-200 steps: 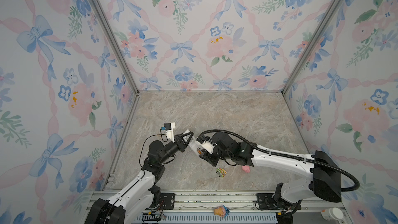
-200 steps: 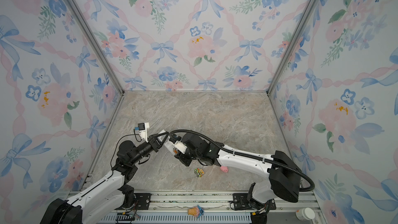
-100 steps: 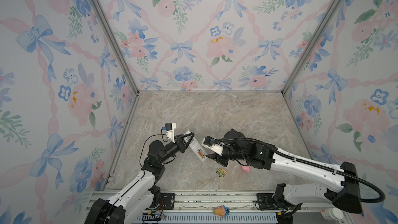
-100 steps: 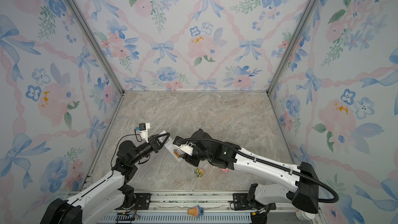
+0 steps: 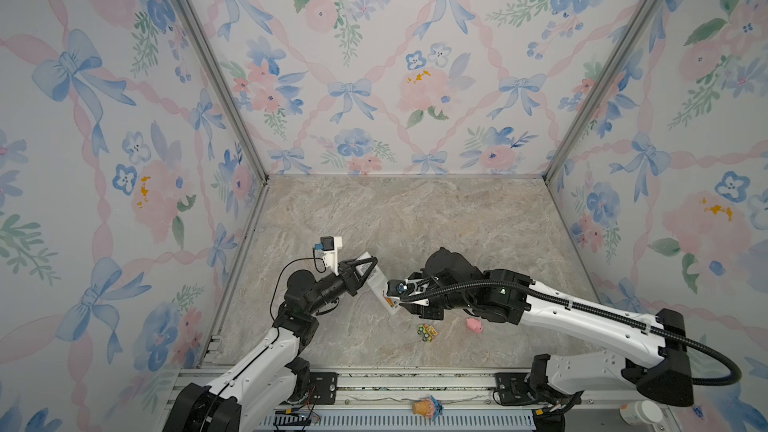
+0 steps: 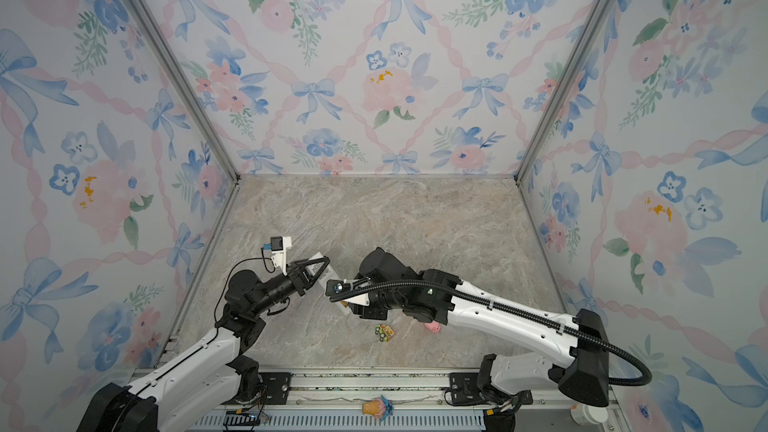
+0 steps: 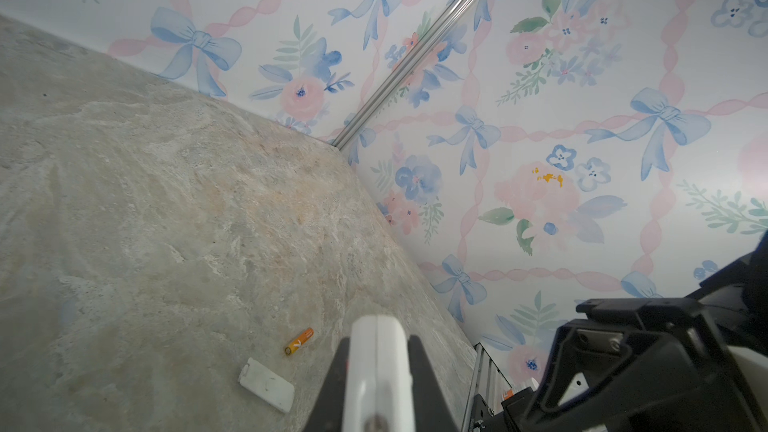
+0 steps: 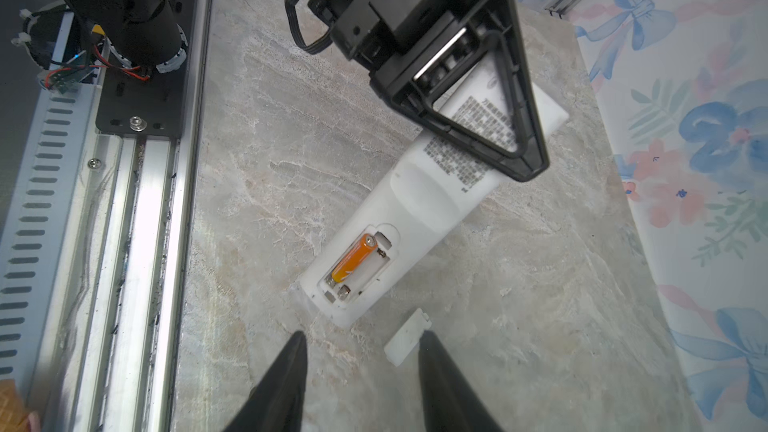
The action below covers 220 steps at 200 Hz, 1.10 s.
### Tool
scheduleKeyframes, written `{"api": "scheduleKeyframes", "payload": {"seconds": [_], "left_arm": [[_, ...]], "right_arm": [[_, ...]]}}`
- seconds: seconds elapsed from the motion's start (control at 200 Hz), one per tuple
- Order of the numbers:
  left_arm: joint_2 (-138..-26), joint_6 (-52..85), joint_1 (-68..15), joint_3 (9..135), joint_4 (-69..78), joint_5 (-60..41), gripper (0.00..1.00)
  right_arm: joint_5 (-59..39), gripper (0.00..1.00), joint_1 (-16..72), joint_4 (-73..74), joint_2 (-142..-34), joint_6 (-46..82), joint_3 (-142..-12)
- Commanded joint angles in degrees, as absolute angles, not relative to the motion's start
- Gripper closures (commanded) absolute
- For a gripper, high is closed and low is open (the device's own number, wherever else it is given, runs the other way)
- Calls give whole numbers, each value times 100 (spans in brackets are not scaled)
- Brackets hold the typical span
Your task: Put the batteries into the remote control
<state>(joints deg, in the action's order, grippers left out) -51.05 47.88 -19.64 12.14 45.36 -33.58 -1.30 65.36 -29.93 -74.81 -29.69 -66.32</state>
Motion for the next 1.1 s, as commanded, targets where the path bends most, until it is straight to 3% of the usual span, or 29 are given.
{"api": "scheduleKeyframes", "payload": {"seconds": [0.0, 1.095], "left_arm": [[-5067, 4877, -2037, 1380, 4764, -3559, 100], [-5221, 4983, -2087, 1421, 4895, -3753, 100]], "right_arm": [[-235, 55, 6593, -3383, -7716, -3521, -6928], [-317, 73, 6658, -3389, -8560, -4087, -7321]]}}
